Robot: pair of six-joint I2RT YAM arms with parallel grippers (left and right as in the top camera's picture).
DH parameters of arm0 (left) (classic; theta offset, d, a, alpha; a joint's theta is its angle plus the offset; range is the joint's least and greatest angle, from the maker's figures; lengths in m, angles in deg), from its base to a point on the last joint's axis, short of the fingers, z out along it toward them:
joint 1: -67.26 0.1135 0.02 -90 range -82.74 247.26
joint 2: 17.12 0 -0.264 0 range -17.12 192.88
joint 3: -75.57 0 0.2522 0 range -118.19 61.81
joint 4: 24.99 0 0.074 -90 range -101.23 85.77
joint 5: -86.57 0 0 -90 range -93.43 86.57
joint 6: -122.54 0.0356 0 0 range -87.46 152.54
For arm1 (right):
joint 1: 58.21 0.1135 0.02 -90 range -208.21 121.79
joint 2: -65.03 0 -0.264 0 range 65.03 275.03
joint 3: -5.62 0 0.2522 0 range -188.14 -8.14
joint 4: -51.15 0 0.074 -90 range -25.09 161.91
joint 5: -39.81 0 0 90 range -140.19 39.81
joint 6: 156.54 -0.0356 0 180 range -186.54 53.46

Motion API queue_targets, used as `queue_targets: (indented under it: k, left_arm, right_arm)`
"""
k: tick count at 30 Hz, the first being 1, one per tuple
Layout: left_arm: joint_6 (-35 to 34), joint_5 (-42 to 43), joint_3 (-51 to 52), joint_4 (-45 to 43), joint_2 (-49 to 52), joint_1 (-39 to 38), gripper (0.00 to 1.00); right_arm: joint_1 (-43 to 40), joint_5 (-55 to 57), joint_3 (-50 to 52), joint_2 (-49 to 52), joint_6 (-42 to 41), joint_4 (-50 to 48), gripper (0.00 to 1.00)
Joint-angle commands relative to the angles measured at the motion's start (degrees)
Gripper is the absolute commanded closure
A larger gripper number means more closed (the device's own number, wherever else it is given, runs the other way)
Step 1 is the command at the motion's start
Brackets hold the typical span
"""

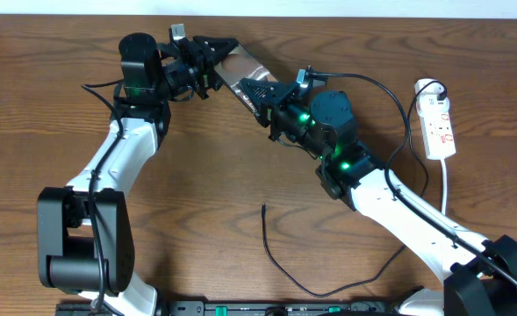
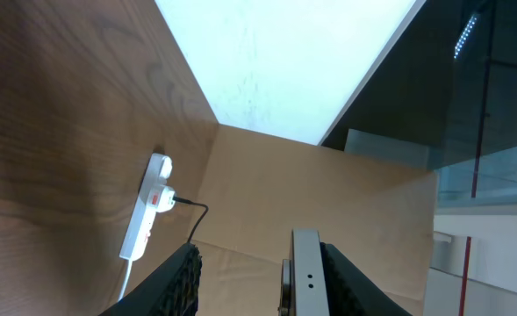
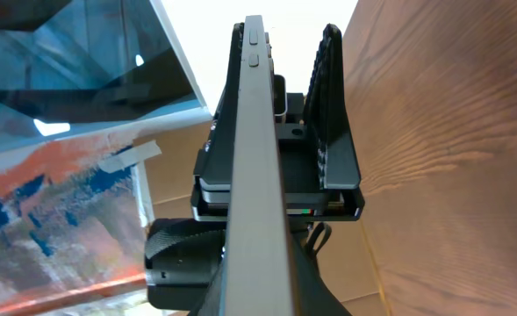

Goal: Plug charger to phone and switch on socket

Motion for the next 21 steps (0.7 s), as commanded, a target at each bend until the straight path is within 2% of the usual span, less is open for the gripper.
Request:
queue_targets:
  k: [1,3,7,12,16,17,21]
  left_arm:
    - [0.1,-0.2,-1.3,-0.3,-1.5,-0.1,0.59]
    - [0.1,-0.2,-1.3,-0.3,-1.5,-0.1,0.62]
    - [0.1,-0.2,-1.3,-0.3,-1.5,-0.1,0.74]
    - [0.1,-0.3,-1.3,-0.3,-1.5,-0.1,0.76]
    - [0.1,-0.6,-1.3,-0.3,-1.5,-0.1,0.81]
    - [0.1,-0.6,-1.3,-0.3,-1.5,-0.1,0.86]
    - [0.1,-0.6,-1.3,-0.3,-1.5,-0.2,0.87]
  right_arm:
    - [0.3,0.7,-1.1,-0.3,3.8,-1.0,0.99]
    - [0.3,0.7,-1.1,-0.3,3.7,-0.9,0.99]
    - [0.3,0.7,-1.1,-0.3,3.7,-1.0,0.99]
    - [0.3,0.6,-1.1,-0.3,2.3,-0.8,0.99]
    - [0.3,0.6,-1.1,-0.3,1.1,-0.7,0.99]
    - [0.4,0.7,-1.1,-0.3,1.1,-0.5,0.99]
    - [0.7,0.6,-1.1,-0.3,0.1,-0.5,0.99]
